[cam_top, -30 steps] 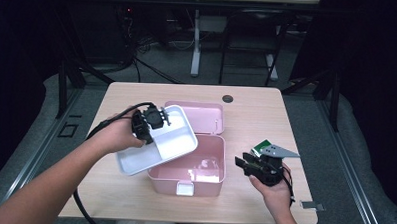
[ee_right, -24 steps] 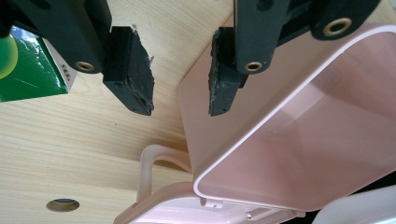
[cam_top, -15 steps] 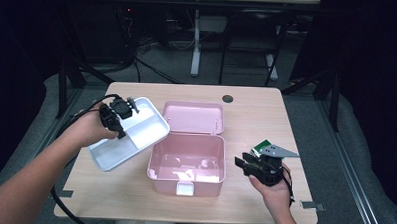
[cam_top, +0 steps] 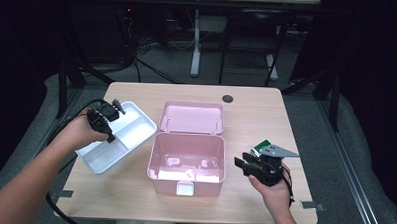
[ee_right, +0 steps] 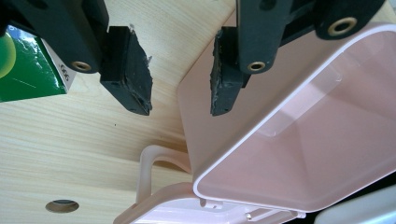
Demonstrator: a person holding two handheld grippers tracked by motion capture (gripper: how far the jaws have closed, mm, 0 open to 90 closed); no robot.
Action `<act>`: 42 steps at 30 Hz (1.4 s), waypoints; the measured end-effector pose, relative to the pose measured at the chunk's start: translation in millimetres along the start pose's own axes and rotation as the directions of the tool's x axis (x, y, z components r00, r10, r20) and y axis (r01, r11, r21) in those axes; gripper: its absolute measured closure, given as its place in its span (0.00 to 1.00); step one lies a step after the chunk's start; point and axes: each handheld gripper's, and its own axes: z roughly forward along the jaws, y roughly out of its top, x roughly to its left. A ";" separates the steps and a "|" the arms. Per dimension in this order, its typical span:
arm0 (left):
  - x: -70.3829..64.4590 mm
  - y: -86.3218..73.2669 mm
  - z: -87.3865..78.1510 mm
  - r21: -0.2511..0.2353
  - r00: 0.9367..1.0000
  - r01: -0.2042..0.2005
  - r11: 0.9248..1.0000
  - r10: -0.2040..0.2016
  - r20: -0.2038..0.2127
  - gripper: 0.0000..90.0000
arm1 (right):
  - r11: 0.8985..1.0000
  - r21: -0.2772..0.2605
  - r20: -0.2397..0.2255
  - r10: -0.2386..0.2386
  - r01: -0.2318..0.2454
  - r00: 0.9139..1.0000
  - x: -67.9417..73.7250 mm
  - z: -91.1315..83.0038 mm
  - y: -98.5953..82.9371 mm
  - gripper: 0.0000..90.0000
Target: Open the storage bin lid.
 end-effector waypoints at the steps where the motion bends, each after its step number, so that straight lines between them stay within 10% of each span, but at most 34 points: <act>1: 0.0 0.0 0.0 0.000 1.000 0.000 1.000 0.000 0.000 0.99 | 1.000 0.001 -0.002 0.002 -0.002 1.000 0.1 0.2 0.0 0.64; 25: 11.9 -15.1 114.5 0.037 0.984 0.138 0.990 -0.141 0.106 0.99 | 0.998 0.032 -0.027 -0.053 0.054 0.998 6.9 6.5 1.6 0.51; 34: 14.4 -22.6 123.5 0.021 0.986 0.151 0.988 -0.152 0.073 0.99 | 0.995 0.025 -0.019 -0.092 0.092 0.996 7.9 4.8 11.6 0.46; 42: 19.4 -34.2 121.5 0.012 0.981 0.177 0.984 -0.178 0.076 0.85 | 0.971 0.180 -0.010 -0.157 0.156 0.988 5.8 3.5 24.9 0.46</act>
